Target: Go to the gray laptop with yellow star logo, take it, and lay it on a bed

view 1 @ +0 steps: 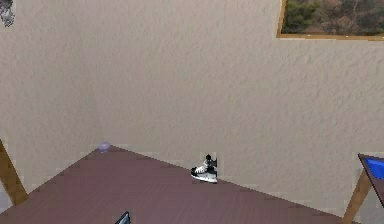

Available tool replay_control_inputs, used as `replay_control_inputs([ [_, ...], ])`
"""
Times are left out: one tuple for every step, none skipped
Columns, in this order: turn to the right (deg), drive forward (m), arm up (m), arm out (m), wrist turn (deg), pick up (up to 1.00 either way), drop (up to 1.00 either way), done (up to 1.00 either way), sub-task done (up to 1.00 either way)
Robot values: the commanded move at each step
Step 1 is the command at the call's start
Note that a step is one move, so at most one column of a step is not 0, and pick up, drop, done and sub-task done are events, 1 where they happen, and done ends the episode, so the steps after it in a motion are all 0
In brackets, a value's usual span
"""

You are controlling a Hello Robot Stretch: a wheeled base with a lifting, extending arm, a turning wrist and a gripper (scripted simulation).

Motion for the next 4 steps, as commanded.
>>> replay_control_inputs([
  [0.0, 0.00, 0.00, 0.00, 0.0, 1.00, 0.00, 0.00, 0.00],
  [0.0, 0.00, 0.10, 0.00, 0.0, 0.00, 0.00, 0.00, 0.00],
  [0.0, 0.00, 0.20, 0.00, 0.0, 0.00, 0.00, 0.00, 0.00],
  [0.0, 0.00, 0.00, 0.00, -45.0, 0.00, 0.00, 0.00, 0.00],
])
